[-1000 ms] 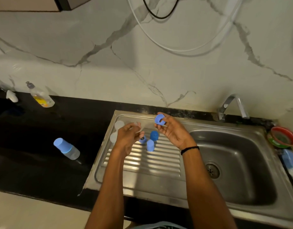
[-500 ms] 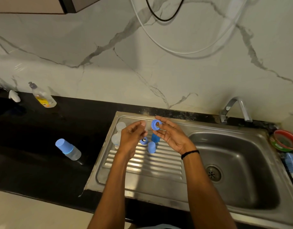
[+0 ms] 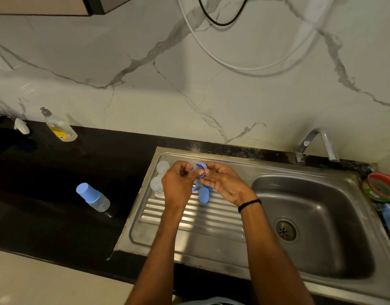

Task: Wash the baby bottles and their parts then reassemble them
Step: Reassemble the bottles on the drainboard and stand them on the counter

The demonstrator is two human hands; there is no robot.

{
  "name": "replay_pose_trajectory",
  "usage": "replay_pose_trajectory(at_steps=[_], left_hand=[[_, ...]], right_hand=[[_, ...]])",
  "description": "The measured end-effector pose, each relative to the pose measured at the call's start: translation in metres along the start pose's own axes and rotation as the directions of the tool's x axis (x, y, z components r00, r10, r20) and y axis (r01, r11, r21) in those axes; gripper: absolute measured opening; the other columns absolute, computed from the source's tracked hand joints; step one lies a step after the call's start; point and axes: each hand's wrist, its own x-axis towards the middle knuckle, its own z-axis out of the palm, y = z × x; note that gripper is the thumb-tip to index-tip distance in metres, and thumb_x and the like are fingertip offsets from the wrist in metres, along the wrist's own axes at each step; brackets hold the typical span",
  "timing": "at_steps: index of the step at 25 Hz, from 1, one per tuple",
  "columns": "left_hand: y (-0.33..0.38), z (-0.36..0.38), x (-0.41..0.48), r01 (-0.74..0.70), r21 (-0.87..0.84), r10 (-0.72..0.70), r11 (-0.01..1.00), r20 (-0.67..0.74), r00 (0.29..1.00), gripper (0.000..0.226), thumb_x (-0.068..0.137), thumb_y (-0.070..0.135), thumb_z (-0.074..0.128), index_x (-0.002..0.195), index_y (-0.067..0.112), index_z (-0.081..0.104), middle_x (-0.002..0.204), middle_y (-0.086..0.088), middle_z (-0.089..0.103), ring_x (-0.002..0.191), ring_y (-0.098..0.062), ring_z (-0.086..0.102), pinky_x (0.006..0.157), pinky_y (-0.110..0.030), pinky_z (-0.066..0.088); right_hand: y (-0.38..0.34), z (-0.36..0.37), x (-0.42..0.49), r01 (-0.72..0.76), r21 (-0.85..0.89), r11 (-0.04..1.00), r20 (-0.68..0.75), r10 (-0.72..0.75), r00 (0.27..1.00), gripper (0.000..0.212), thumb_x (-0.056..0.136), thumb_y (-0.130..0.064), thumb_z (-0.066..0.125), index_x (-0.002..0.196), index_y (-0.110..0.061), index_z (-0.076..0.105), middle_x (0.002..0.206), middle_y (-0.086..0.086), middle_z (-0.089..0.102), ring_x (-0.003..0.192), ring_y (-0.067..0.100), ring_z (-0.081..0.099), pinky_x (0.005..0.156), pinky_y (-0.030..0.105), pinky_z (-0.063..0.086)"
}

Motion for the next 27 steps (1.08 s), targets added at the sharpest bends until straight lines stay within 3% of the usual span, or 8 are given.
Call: replay_pose_trajectory(at_steps=[2,5,9,12,15,19,23,27], left_hand=[[-0.003,0.003,-0.003,-0.044,0.008,0.045,0.999,-0.049,0.998,0.020,0.081,0.015,0.083,0.080,0.005,0.066,0.074,-0.007,0.065,0.066,-0.013,0.060,0.065,-0.022,0.053],[-0.015,0.006,-0.008,-0.124,0.069,0.129,0.990,-0.064,0.990,0.008,0.087,0.013,0.078,0.090,0.014,0.071,0.086,0.002,0.069,0.082,-0.013,0.066,0.077,-0.024,0.057],[-0.021,0.004,-0.008,-0.243,0.099,0.244,0.965,-0.005,0.970,0.010,0.093,0.006,0.070,0.101,0.009,0.076,0.095,-0.004,0.073,0.089,-0.002,0.065,0.080,-0.012,0.050],[-0.016,0.001,-0.006,-0.183,0.056,0.182,0.982,0.010,0.983,0.017,0.086,0.017,0.078,0.103,0.012,0.074,0.098,0.001,0.071,0.092,-0.004,0.065,0.083,-0.016,0.053],[-0.010,0.001,-0.010,-0.124,-0.037,0.126,0.992,0.031,0.992,0.031,0.075,0.031,0.082,0.102,0.023,0.070,0.099,0.010,0.068,0.095,-0.005,0.066,0.082,-0.011,0.052],[-0.012,-0.001,-0.007,-0.127,-0.113,0.127,0.986,0.001,0.992,0.030,0.072,0.039,0.081,0.095,0.027,0.068,0.102,-0.006,0.068,0.093,-0.016,0.067,0.080,-0.018,0.054],[-0.009,0.001,-0.013,-0.067,-0.217,0.076,0.974,0.033,0.997,0.021,0.084,0.010,0.080,0.102,0.007,0.069,0.093,0.001,0.073,0.089,-0.010,0.070,0.081,-0.023,0.057],[-0.009,-0.001,-0.016,-0.066,-0.223,0.071,0.973,0.015,0.997,0.030,0.084,0.009,0.079,0.110,0.007,0.065,0.099,-0.002,0.074,0.093,-0.014,0.072,0.083,-0.027,0.059]], right_hand=[[0.000,0.003,0.001,-0.009,0.007,1.000,-0.015,0.009,1.000,0.037,0.095,-0.007,0.062,0.131,0.000,0.058,0.127,0.022,0.063,0.119,0.037,0.061,0.104,0.046,0.048],[0.000,0.007,0.002,-0.021,0.005,1.000,-0.037,0.021,0.999,0.036,0.095,-0.012,0.062,0.129,0.000,0.060,0.123,0.021,0.065,0.115,0.035,0.064,0.101,0.043,0.050],[0.000,0.008,0.000,-0.010,0.051,0.999,-0.046,0.013,0.999,0.033,0.098,-0.015,0.058,0.125,0.003,0.060,0.121,0.022,0.066,0.113,0.034,0.065,0.100,0.039,0.051],[0.000,0.010,-0.002,-0.001,0.110,0.994,-0.060,0.008,0.998,0.031,0.099,-0.015,0.054,0.122,0.006,0.061,0.119,0.022,0.068,0.109,0.030,0.067,0.095,0.034,0.054],[0.002,0.013,-0.002,0.010,0.090,0.996,-0.120,0.001,0.993,0.019,0.098,-0.006,0.055,0.113,0.003,0.063,0.109,0.018,0.070,0.099,0.024,0.070,0.086,0.030,0.058],[0.004,0.014,-0.003,0.024,0.093,0.995,-0.117,-0.013,0.993,0.018,0.095,-0.001,0.058,0.111,0.005,0.062,0.110,0.019,0.069,0.101,0.027,0.070,0.084,0.030,0.058],[0.014,0.017,-0.002,0.046,0.092,0.995,-0.055,-0.041,0.998,0.023,0.097,-0.006,0.054,0.116,0.005,0.063,0.117,0.022,0.067,0.110,0.031,0.066,0.095,0.034,0.054],[0.018,0.020,-0.003,0.059,0.147,0.987,-0.023,-0.056,0.998,0.022,0.096,-0.006,0.053,0.114,0.001,0.065,0.113,0.018,0.070,0.107,0.028,0.067,0.092,0.031,0.055]])
